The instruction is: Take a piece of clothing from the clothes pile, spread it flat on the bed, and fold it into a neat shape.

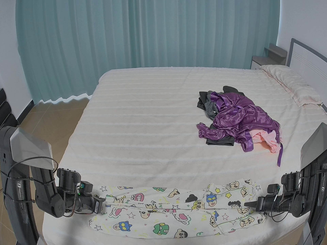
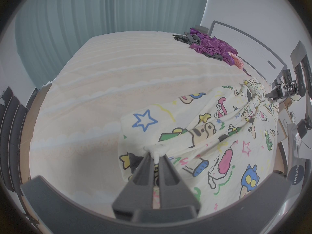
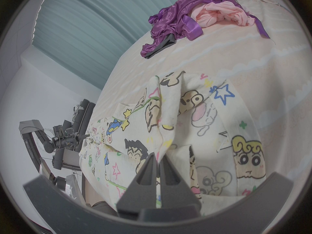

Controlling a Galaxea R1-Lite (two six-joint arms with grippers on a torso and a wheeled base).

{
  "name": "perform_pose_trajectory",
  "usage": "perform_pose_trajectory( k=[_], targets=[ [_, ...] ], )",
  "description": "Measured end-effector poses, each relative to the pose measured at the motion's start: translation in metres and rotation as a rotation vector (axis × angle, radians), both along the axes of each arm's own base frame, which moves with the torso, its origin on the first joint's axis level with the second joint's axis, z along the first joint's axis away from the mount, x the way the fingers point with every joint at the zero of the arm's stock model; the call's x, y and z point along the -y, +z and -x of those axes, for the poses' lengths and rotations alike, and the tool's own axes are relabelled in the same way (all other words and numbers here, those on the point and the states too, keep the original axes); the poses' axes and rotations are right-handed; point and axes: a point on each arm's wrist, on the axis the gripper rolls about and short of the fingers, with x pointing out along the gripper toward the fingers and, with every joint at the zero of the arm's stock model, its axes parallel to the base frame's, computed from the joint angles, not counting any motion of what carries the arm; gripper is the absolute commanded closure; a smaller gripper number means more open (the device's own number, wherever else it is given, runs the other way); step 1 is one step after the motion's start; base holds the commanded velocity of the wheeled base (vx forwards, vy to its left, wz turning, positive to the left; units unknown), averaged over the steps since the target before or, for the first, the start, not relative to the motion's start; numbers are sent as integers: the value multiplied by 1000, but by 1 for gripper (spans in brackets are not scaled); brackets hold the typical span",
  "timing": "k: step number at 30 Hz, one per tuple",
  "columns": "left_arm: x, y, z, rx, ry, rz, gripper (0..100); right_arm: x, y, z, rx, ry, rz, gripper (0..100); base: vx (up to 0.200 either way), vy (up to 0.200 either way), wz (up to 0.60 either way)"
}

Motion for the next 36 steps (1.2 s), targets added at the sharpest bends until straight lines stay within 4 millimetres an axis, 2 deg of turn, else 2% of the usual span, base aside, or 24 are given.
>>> perform_pose_trajectory(
  k=[3,4,11,17,25,30,35,36],
  targets=[
    [0,-2,2,-12,1,1,0,0,-2,-2,14,-9,12,100,0,0,0],
    [0,-2,3,-17,1,2,0,0,-4,-1,5,-13,13,0,0,0,0],
    [-5,0,6,-22,24,10,0,3,-4,-2,2,-34,6,0,0,0,0],
    [-17,13,10,-13,92,78,0,10,7,-4,34,-88,-16,0,0,0,0],
    [-29,35,15,-64,281,386,0,11,18,-5,63,-118,-48,0,0,0,0],
    [-29,50,18,-152,412,647,0,6,18,-7,59,-104,-55,0,0,0,0],
    [-30,59,19,-216,447,807,0,2,14,-10,55,-88,-58,0,0,0,0],
    [-31,60,18,-218,440,823,0,1,13,-12,55,-85,-59,100,0,0,0]
  ],
)
